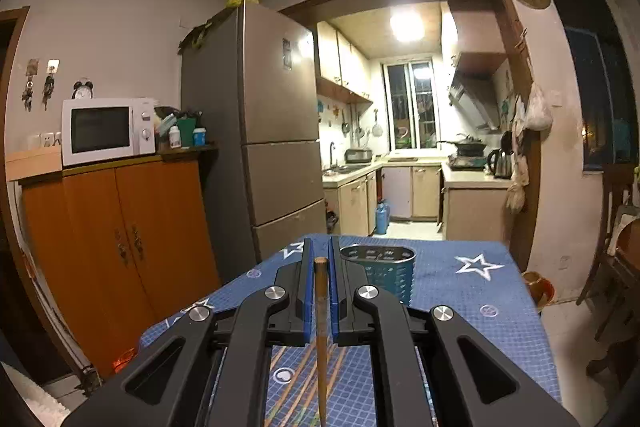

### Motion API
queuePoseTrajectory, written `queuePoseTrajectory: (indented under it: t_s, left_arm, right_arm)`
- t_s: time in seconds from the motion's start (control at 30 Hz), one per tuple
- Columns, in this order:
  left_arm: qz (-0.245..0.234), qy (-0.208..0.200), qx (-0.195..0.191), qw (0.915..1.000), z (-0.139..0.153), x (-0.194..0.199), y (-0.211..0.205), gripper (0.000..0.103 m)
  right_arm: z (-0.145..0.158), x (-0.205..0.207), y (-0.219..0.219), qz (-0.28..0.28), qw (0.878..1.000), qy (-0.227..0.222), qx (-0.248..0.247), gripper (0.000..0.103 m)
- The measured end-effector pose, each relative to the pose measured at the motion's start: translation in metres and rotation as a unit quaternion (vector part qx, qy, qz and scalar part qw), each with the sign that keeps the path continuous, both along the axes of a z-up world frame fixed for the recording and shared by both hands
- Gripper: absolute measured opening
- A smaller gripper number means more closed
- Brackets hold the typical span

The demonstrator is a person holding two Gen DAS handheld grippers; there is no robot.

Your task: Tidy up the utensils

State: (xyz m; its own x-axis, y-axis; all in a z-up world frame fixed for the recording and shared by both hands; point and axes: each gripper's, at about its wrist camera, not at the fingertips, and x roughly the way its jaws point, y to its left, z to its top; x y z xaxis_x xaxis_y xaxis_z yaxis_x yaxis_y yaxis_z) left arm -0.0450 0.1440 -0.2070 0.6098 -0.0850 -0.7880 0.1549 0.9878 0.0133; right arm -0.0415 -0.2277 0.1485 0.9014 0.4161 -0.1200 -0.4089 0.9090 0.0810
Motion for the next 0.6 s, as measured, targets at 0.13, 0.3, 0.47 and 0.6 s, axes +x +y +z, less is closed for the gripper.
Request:
queuePoseTrajectory:
  t_s: [0.13, 0.3, 0.47, 0.6]
  left_arm:
    - [-0.029, -0.076, -0.026, 0.9964, 0.086, 0.002, 0.003, 0.004]
    - [-0.065, -0.196, -0.052, 0.9771, 0.18, 0.0, -0.037, 0.083]
    - [-0.052, -0.25, 0.013, 0.9669, 0.175, 0.001, -0.105, 0.081]
    - [-0.051, -0.244, 0.07, 0.9658, 0.143, 0.008, -0.145, 0.045]
  right_arm:
    - [0.005, -0.011, -0.015, -0.007, 1.0, -0.018, 0.012, 0.008]
    - [-0.005, -0.017, -0.031, -0.012, 0.999, -0.015, 0.031, 0.008]
    - [-0.023, -0.026, -0.042, -0.016, 0.999, 0.0, 0.037, 0.008]
    - [-0.035, -0.034, -0.052, -0.014, 0.999, 0.01, 0.047, 0.008]
